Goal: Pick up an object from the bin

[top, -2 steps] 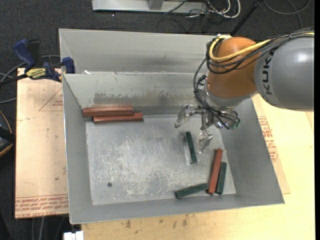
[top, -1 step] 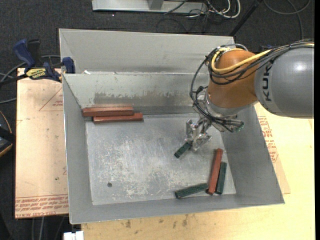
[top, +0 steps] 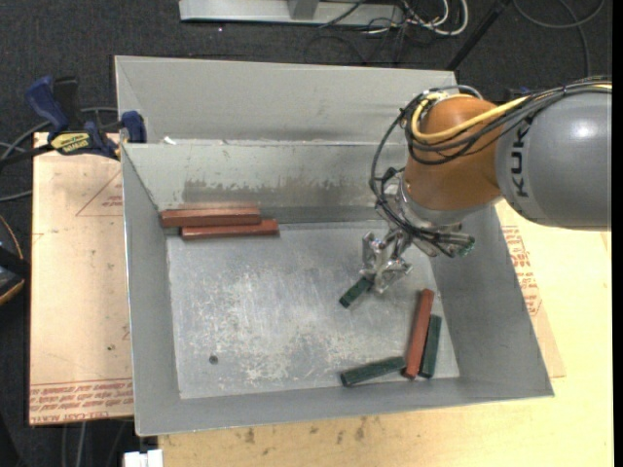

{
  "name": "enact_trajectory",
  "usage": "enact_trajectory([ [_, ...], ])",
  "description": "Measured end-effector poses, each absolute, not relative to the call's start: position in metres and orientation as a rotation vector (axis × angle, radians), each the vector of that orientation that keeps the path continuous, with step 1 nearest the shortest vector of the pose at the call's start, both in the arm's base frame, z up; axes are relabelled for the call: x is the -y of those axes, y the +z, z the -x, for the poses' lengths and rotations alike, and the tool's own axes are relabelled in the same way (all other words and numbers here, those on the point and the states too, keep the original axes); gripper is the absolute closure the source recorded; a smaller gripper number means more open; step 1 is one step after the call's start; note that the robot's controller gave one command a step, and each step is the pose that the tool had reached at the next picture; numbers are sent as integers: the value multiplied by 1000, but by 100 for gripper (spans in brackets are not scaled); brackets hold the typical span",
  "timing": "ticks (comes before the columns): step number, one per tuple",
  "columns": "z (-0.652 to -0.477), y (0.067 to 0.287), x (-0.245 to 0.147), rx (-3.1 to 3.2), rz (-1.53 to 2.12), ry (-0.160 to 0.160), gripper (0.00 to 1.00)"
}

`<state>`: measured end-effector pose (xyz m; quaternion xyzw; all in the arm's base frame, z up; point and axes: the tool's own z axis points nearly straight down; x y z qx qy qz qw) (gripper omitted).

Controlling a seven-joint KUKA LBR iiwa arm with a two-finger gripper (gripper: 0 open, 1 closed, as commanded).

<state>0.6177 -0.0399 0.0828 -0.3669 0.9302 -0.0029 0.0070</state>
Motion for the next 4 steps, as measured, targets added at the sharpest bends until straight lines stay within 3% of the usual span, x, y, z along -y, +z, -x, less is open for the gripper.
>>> enact_trajectory([
  [1, -626, 222, 35, -2909, 1168, -1, 100],
  [2, -625, 221, 35, -2911, 1169, 1, 100],
  [3, -617, 134, 29, -2873, 1270, 5, 0],
  [4, -618, 135, 29, -2871, 1268, 4, 0],
])
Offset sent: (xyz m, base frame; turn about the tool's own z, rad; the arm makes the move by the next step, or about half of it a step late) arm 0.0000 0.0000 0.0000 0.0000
